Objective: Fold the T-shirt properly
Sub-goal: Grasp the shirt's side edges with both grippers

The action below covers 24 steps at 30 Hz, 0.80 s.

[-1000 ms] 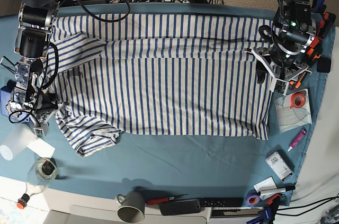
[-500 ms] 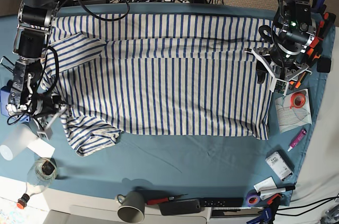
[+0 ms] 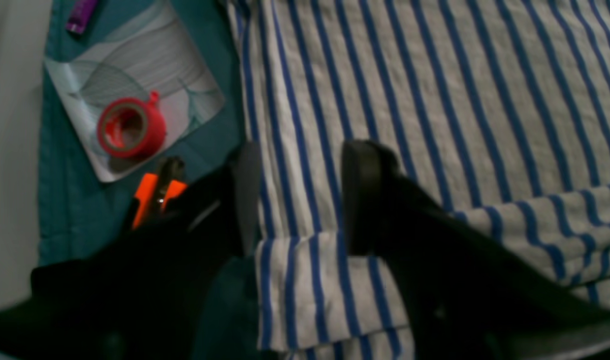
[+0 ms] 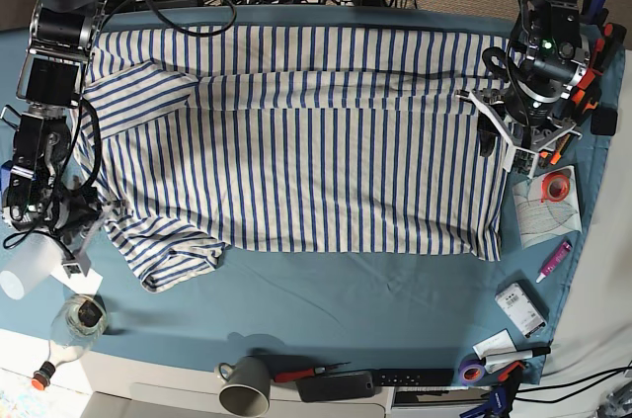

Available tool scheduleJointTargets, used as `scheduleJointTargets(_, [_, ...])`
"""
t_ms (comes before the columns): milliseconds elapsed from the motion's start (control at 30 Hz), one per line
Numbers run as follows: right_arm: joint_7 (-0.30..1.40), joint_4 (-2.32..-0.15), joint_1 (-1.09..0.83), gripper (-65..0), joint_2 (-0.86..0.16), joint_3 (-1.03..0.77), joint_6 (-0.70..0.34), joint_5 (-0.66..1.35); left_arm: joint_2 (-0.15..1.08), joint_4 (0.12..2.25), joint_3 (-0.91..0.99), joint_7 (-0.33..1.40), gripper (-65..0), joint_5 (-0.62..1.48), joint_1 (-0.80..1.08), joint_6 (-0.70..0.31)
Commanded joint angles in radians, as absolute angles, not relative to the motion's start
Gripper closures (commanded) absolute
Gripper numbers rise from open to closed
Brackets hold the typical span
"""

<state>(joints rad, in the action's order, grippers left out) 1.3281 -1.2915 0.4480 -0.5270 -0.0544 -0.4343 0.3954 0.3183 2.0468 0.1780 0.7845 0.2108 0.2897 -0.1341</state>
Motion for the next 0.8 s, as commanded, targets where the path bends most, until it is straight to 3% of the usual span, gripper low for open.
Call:
scheduleJointTargets(0, [1.317, -1.309, 0.477, -1.7, -0.546, -0.061, -0.431, 0.390, 0.327, 2.063, 0.184, 0.759, -27.1, 0.213, 0.282, -0.131])
scheduleJointTargets(100, [1.315, -1.309, 0.477, -17.9, -0.546, -0.061, -0.431, 0.372, 0.327, 2.063, 0.184, 0.760, -27.1, 0.213, 0.283, -0.131])
scheduleJointTargets(167, [1.297, -1.309, 0.477, -23.4, -0.546, -0.061, -0.430, 0.368, 0.327, 2.063, 0.184, 0.760, -27.1, 0.213, 0.283, -0.131])
scheduleJointTargets(400, [1.050, -1.234, 0.480, -23.4, -0.546, -0.061, -0.342, 0.242, 0.327, 2.063, 0.184, 0.759, -27.1, 0.213, 0.283, -0.130])
scheduleJointTargets(667, [0.918, -0.960, 0.505, -23.5, -0.541, -0.060, -0.353, 0.246, 0.327, 2.063, 0.184, 0.759, -27.1, 0.213, 0.282, -0.131])
scheduleJointTargets(767, [0.920, -0.915, 0.504, -23.4, -0.526, -0.060, -0.411, 0.254, 0.327, 2.063, 0.184, 0.742, -27.1, 0.213, 0.282, -0.131])
